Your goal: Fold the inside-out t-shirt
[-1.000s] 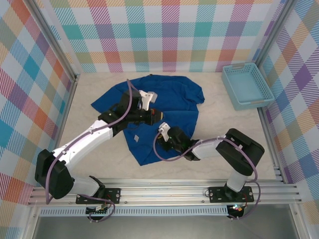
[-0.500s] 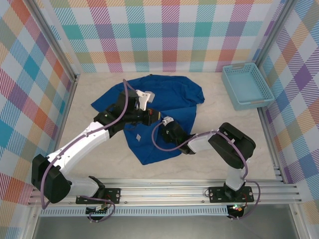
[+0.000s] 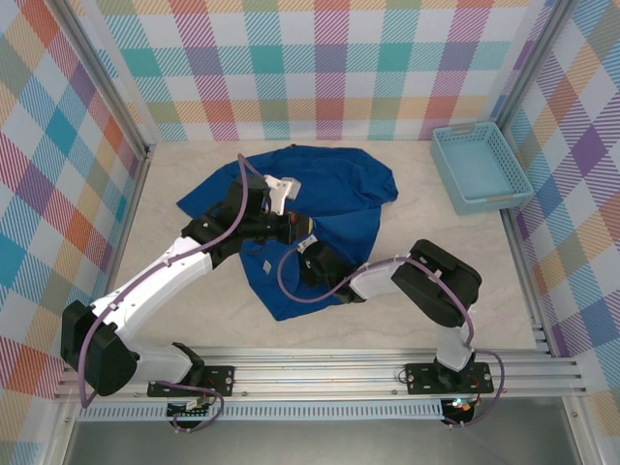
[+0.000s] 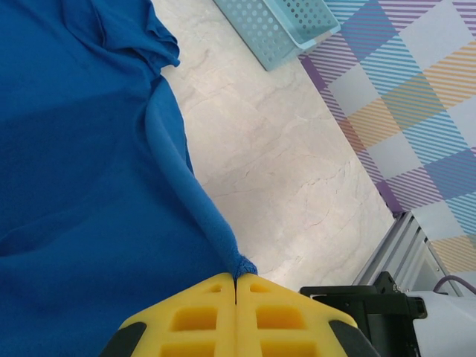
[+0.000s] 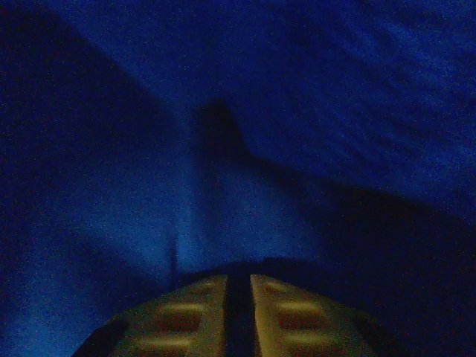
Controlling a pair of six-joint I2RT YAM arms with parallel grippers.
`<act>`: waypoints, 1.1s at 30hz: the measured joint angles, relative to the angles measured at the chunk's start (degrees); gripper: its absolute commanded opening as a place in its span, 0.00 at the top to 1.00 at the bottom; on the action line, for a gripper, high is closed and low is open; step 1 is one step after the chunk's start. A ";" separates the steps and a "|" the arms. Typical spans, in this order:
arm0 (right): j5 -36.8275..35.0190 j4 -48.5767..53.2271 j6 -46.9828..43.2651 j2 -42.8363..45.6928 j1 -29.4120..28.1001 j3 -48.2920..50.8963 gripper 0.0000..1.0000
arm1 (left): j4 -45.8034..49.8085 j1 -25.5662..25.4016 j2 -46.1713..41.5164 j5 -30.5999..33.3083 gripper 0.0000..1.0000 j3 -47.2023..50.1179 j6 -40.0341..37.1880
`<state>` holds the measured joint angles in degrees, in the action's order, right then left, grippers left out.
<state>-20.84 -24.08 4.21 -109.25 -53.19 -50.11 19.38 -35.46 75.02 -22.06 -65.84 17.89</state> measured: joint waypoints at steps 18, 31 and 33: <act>7.80 -1.49 3.85 -2.40 8.63 -7.13 0.81 | 0.66 -0.02 -5.77 1.22 1.00 0.00 -0.83; 17.16 -6.69 7.58 -2.08 12.68 -4.02 0.76 | 0.81 -0.07 -7.02 2.45 1.00 0.02 -0.66; 15.56 -6.21 8.79 -3.04 12.68 -6.86 0.75 | -0.98 -0.39 -7.02 0.83 1.00 0.00 0.42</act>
<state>-5.28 -30.28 12.99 -112.29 -40.51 -56.97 18.39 -35.86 68.01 -21.23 -65.84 18.31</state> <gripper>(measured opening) 0.243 0.049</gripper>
